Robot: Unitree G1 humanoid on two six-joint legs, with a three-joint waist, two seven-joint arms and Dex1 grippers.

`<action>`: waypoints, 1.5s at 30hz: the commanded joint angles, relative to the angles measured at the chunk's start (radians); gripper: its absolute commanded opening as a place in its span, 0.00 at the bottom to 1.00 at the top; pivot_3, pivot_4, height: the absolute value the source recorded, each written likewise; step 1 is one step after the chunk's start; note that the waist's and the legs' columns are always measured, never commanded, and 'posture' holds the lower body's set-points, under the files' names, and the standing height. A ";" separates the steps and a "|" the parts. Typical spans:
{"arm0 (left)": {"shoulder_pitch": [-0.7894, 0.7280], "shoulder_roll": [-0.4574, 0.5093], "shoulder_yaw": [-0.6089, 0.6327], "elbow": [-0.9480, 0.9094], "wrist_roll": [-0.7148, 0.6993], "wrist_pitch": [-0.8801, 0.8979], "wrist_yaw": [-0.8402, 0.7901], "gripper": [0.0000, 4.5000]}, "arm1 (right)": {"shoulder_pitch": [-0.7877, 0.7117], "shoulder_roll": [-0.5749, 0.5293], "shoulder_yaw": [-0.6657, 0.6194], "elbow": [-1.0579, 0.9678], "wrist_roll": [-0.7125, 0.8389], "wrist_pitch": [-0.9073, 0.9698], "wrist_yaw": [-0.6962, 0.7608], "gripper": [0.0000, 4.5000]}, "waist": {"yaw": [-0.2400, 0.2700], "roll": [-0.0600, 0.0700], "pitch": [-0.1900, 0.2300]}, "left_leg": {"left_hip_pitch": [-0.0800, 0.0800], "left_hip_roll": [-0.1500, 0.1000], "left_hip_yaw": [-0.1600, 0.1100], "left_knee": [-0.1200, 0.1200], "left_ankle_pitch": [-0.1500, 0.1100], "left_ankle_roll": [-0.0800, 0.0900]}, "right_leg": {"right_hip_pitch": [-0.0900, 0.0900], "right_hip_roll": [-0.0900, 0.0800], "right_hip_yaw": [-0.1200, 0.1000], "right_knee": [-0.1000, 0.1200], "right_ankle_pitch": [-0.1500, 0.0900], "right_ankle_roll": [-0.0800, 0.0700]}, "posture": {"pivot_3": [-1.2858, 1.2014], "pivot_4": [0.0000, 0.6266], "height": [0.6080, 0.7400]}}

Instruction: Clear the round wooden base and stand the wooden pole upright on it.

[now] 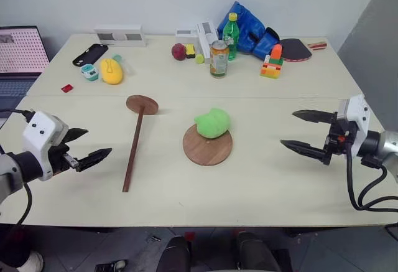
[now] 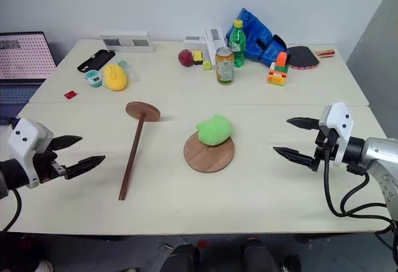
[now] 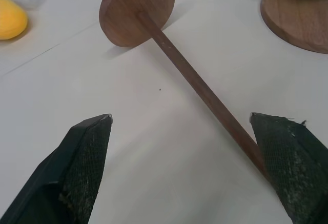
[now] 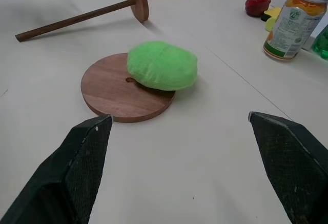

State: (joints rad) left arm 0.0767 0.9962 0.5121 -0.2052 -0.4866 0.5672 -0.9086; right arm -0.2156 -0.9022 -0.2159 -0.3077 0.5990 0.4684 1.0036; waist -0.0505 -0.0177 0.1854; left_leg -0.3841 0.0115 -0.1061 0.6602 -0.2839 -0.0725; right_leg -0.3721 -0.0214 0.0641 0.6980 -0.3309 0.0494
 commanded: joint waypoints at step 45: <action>-0.211 0.008 -0.292 -0.102 0.035 -0.139 -0.169 1.00 | -0.491 0.649 0.482 0.523 -0.480 -0.218 -0.347 0.99 | -0.008 0.000 0.000 | -0.002 0.000 -0.001 0.000 0.000 0.000 | -0.003 0.001 -0.001 0.001 0.000 0.000 | 0.52 0.24 1.00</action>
State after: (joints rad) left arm -0.1324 0.9941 0.2004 -0.2990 -0.4568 0.4489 -1.0769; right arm -0.6644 -0.2761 0.2757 0.1798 0.1330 0.2967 0.6697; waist -0.0582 -0.0172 0.1858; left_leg -0.3859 0.0112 -0.1068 0.6605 -0.2837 -0.0728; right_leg -0.3748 -0.0203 0.0632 0.6987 -0.3309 0.0493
